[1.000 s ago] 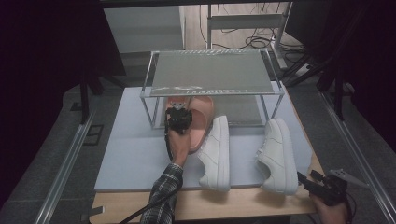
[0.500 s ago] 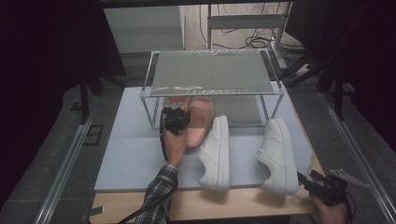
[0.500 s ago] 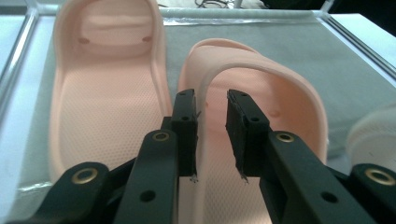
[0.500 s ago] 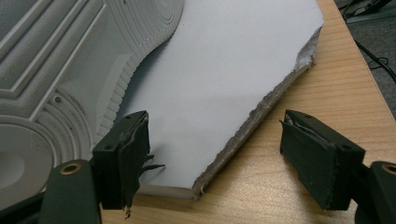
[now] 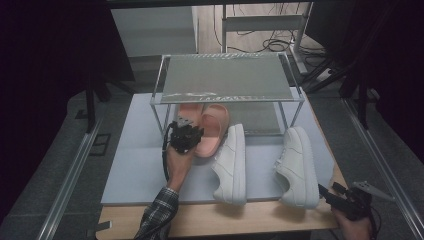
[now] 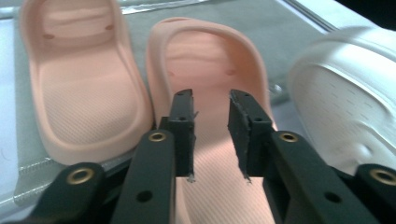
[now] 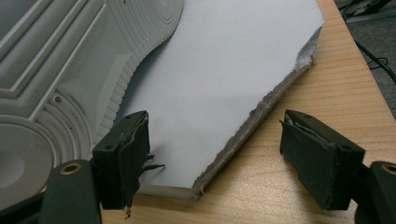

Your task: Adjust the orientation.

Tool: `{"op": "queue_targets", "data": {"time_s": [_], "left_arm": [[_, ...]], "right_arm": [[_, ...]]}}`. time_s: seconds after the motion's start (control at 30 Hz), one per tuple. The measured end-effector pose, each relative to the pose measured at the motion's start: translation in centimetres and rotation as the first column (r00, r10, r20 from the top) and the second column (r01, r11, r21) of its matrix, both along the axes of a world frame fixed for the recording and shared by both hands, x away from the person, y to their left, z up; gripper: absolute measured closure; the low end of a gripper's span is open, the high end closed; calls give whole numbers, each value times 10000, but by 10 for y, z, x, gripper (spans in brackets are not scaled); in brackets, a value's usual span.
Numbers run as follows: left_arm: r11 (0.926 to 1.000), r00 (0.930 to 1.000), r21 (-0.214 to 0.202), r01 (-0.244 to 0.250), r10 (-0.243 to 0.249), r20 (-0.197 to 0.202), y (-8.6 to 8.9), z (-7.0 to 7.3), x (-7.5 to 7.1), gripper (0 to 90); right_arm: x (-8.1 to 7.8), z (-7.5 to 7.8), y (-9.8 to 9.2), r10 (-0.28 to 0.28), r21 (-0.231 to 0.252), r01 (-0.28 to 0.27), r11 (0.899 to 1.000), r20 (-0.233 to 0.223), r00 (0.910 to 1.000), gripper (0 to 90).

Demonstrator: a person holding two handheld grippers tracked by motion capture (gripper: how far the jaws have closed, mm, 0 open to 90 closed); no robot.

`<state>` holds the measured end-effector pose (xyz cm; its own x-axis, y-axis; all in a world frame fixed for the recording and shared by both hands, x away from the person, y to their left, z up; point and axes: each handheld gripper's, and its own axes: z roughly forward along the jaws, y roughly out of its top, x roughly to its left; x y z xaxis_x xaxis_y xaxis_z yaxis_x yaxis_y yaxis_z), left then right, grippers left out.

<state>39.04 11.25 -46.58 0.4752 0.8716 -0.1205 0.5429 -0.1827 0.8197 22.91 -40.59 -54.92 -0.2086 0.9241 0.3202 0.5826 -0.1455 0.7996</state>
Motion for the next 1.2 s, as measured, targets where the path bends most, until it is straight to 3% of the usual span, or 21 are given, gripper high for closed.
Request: {"op": "queue_targets", "data": {"time_s": [0.17,0.4,0.53,0.67,0.9,1.03,1.2], "left_arm": [[9988,9986,-88,486,-485,194,8,0,-16,856],[9926,9934,-468,1121,-1108,293,20,-2,-35,893],[9921,9913,36,1254,-1254,393,21,-4,-47,896],[9886,9882,-35,1505,-1503,285,23,-7,-58,897],[9874,9874,195,1568,-1572,201,20,-17,-73,898],[9872,9881,457,1527,-1533,92,18,-24,-75,897],[9887,9899,473,1419,-1420,-22,17,-31,-71,897]], "right_arm": [[0,0,0,7,-9,-7,10000,-10,10000,243],[0,0,0,-13,-34,13,10000,1,10000,244],[0,0,1,-19,-48,19,10000,1,10000,244],[0,0,1,-22,-58,22,10000,3,10000,245],[0,0,1,-22,-109,22,9999,1,10000,245],[0,0,1,-20,-119,20,9999,1,10000,245],[0,0,1,-22,-115,22,9999,0,10000,245]]}}
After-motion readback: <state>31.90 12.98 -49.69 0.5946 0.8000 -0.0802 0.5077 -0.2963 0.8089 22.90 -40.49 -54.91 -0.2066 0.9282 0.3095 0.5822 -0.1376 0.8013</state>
